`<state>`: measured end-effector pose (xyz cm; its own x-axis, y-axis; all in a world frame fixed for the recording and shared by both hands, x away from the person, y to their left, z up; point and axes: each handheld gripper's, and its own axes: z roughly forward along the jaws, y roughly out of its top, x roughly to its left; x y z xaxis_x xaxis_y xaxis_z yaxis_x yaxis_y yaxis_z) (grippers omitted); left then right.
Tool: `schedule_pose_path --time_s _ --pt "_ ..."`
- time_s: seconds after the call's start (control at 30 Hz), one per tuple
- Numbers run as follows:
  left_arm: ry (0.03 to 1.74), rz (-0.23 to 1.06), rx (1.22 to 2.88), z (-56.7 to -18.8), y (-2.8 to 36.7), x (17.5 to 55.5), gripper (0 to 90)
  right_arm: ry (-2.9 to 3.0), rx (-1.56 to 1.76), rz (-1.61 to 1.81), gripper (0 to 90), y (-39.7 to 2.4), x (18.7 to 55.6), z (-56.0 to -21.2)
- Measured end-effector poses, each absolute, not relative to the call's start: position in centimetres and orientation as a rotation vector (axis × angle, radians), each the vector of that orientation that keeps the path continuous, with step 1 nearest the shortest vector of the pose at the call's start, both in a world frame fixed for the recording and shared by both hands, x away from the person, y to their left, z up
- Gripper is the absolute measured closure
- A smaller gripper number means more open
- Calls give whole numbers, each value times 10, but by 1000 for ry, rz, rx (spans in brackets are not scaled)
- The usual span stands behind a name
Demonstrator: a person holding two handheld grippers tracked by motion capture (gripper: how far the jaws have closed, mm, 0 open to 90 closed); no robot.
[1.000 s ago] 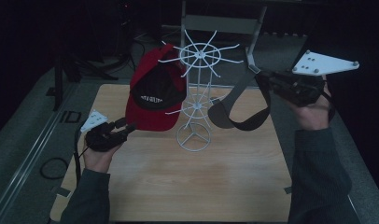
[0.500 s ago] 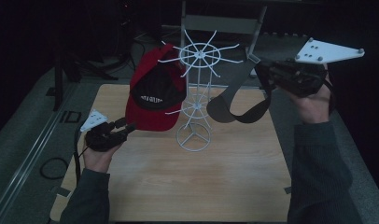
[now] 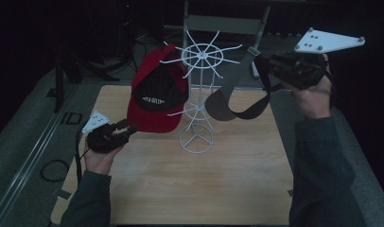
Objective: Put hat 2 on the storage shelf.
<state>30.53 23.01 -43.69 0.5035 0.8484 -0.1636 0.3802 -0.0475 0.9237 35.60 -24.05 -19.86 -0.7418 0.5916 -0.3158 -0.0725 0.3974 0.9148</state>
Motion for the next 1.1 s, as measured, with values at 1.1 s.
schedule_pose_path --time_s 1.1 --pt "1070 521 1659 -441 228 306 539 2181 501 1338 834 -225 387 -233"
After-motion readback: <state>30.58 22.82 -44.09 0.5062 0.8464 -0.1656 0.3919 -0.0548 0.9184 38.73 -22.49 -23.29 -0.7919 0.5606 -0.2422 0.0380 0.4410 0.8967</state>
